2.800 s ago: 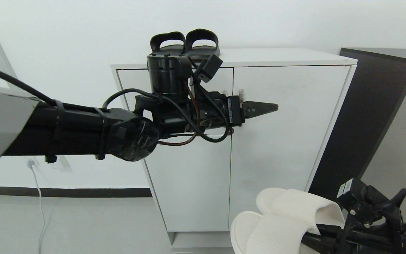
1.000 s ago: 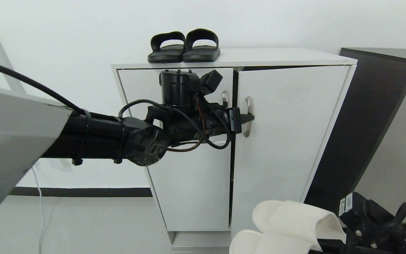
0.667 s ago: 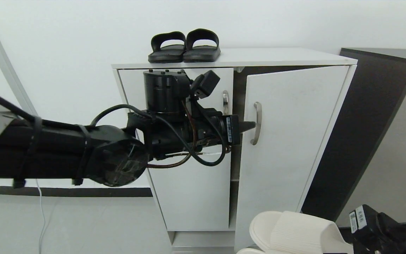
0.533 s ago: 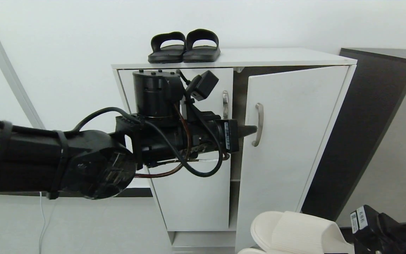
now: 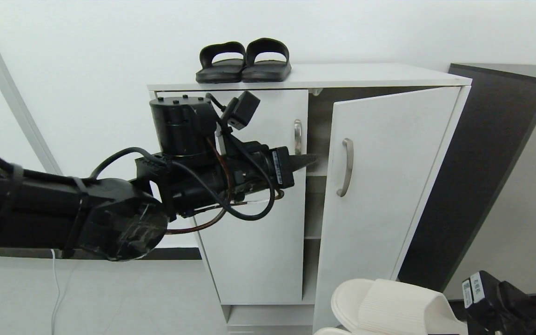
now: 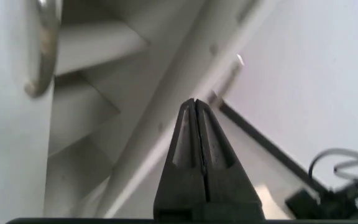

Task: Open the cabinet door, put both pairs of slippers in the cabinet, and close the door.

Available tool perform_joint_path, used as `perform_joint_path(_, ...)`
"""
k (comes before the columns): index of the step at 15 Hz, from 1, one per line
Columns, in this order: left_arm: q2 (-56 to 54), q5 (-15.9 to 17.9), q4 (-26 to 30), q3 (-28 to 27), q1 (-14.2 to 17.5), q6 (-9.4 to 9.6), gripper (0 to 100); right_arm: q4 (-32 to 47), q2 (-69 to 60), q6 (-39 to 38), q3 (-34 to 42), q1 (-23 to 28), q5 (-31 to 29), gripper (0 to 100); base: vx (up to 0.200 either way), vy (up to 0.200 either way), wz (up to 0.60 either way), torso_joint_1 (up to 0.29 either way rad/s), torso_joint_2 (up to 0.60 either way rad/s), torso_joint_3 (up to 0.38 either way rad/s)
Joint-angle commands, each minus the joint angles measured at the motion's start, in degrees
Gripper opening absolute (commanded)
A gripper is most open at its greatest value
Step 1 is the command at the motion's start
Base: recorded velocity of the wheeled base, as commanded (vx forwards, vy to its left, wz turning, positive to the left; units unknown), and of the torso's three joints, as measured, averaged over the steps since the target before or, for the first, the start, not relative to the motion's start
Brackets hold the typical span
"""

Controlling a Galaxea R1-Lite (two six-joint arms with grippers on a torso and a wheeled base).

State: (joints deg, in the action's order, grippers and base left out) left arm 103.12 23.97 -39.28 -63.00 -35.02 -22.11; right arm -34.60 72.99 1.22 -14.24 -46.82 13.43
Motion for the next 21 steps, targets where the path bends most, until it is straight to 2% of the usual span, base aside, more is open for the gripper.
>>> perform_joint_path(1, 5.9, -0.2, -2.3, -4.9, 1.3, -2.14, 0, 0.0, 0.5, 0.0, 0.0, 0.0, 0.0, 0, 0.000, 0.000, 0.00, 0.000, 0.00, 0.000)
perform_joint_path(3, 9.9, -0.1, -4.1, -8.5, 2.1, -2.76, 0, -0.1, 0.6, 0.1, 0.0, 0.0, 0.0, 0, 0.000, 0.000, 0.00, 0.000, 0.00, 0.000)
perform_joint_path(6, 14.4, 0.0, -4.1, -13.6, 2.1, -5.13, 0, 0.0, 0.6, 0.1, 0.1, 0.0, 0.0, 0, 0.000, 0.000, 0.00, 0.000, 0.00, 0.000)
perform_joint_path(8, 16.8, -0.3, -4.1, -16.4, 1.8, -5.22, 0, 0.0, 0.9, 0.1, 0.1, 0.0, 0.0, 0, 0.000, 0.000, 0.00, 0.000, 0.00, 0.000)
perform_joint_path(13, 17.6, -0.3, -4.1, -17.3, 1.7, -5.66, 0, 0.0, 1.3, 2.2, 0.9, 0.0, 0.2, 0, 0.000, 0.000, 0.00, 0.000, 0.00, 0.000)
perform_joint_path(15, 17.5, -0.4, -4.1, -17.1, 1.4, -5.84, 0, 0.0, 1.2, 2.5, 1.2, 0.0, 0.4, 0, -0.200, 0.000, 0.00, 0.002, 0.01, 0.002)
perform_joint_path(16, 17.3, -0.5, -4.2, -16.2, 0.3, -5.75, 0, 0.0, 1.1, 2.5, 1.3, 0.0, 0.4, 0, -0.200, 0.000, 0.00, 0.007, 0.00, 0.002)
perform_joint_path(18, 16.7, -3.0, -8.7, -12.7, -3.6, -5.31, 0, 0.0, 1.1, 2.5, 1.3, 0.0, 0.4, 0, -0.200, 0.000, 0.00, -0.005, 0.00, 0.005)
perform_joint_path(19, 16.4, -4.5, -12.4, -10.5, -7.1, -5.31, 0, 0.1, 1.1, 2.5, 1.4, 0.0, 0.5, 0, -0.200, 0.000, 0.00, -0.002, 0.00, 0.007)
perform_joint_path(21, 15.5, -4.6, -13.6, -9.4, -10.1, -5.40, 0, 0.0, 1.0, 2.6, 2.0, -0.3, 0.5, 0, -0.200, 0.000, 0.00, 0.007, 0.00, 0.005)
